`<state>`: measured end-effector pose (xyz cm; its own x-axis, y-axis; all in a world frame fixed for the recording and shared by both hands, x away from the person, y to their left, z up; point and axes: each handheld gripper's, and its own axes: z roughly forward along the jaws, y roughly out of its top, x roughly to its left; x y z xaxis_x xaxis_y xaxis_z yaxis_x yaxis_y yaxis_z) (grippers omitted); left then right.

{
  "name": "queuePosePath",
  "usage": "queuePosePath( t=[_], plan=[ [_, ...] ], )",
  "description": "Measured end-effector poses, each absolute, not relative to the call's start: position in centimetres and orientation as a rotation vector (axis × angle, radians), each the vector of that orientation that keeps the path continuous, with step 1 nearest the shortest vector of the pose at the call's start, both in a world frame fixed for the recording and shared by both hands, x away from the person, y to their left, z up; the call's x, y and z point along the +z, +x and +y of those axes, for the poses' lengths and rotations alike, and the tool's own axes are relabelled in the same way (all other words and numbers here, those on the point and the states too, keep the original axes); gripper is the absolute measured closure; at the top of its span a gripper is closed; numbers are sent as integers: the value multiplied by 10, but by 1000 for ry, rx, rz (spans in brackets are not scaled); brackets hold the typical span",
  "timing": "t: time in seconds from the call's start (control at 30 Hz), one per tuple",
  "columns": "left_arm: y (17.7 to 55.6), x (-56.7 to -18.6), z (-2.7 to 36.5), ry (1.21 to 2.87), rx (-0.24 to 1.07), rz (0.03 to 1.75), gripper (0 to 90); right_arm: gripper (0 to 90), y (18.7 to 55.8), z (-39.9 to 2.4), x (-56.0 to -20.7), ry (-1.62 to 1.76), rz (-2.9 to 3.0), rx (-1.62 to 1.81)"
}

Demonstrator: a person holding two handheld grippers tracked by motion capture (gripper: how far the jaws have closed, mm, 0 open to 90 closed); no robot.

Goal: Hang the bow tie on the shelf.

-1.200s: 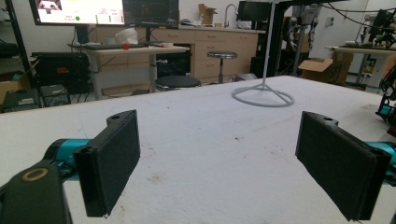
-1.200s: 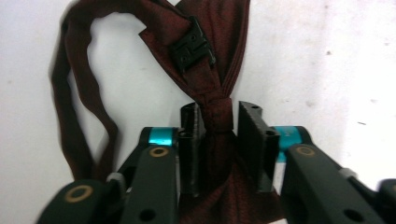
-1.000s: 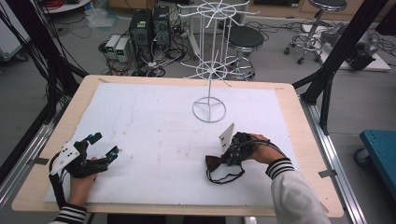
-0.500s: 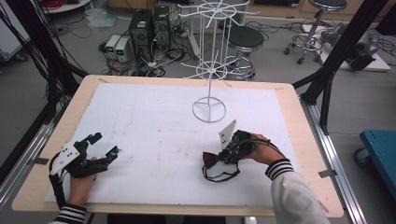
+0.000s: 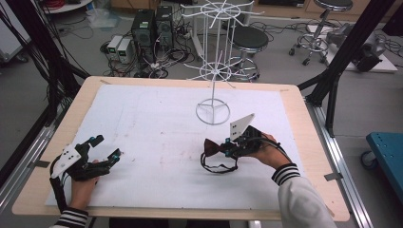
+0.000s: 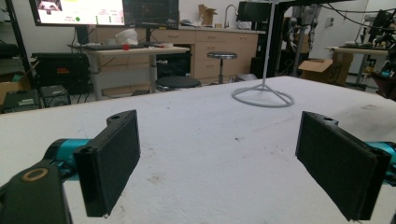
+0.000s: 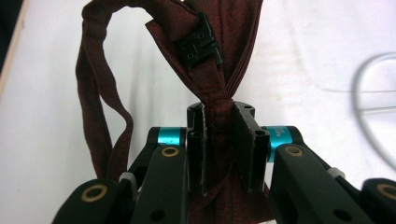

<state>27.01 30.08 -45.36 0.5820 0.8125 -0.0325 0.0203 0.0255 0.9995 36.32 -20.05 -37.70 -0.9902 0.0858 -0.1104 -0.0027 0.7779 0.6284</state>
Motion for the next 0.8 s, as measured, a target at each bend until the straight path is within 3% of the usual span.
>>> queuePosePath(
  t=[0.8],
  plan=[
    [270, -454, 301, 1427, 718, 757, 143, 763, 365, -232, -348, 442, 2480, 1323]
  ],
)
